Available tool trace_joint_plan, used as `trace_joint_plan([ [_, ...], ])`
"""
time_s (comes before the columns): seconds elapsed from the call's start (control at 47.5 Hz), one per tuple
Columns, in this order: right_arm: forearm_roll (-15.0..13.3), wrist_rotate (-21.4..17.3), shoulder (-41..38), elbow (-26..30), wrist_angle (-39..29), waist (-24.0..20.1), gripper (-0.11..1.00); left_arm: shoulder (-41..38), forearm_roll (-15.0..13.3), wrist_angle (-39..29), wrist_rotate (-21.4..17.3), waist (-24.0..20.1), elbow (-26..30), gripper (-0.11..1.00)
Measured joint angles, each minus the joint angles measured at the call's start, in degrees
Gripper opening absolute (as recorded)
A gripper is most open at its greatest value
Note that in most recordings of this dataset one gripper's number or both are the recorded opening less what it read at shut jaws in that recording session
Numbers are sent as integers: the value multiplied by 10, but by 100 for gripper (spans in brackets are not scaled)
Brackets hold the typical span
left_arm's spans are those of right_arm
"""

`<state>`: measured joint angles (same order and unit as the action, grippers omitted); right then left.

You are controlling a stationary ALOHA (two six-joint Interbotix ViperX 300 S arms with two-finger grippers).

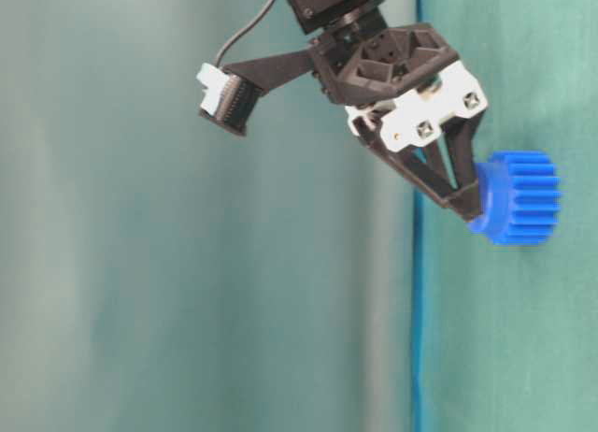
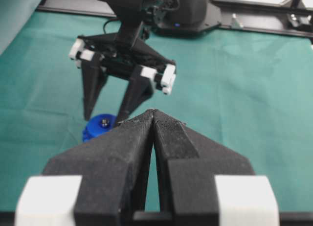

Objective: Insert the shaft placed at a random location into the center hole of the small gear at another random location.

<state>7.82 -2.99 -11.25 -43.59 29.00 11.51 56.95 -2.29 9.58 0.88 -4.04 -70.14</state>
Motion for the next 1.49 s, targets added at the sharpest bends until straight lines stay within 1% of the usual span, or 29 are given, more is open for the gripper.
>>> trace_joint_plan([
  [0.042, -1, 0, 0, 0, 0, -1, 79, 0, 0, 0, 0, 0, 0, 0],
  [0.189, -1, -2, 0, 0, 0, -1, 75, 0, 0, 0, -1, 0, 0, 0],
  [0.379, 0, -2, 4, 0, -6, 0, 75, 0, -2, 0, -1, 0, 0, 0],
  [0.716, -1, -1, 94, 2, -75, -1, 75, 1, -2, 0, 0, 0, 0, 0],
  [0.926, -1, -1, 122, -4, -92, -4, 75, 1, -3, 0, 0, 0, 0, 0],
  [1.095, 0, -1, 161, -35, -97, -6, 75, 2, -3, -3, 0, 0, 0, 0],
  [1.495, -1, -4, 274, -133, -112, -15, 74, 5, -3, -10, 0, 0, 0, 0],
])
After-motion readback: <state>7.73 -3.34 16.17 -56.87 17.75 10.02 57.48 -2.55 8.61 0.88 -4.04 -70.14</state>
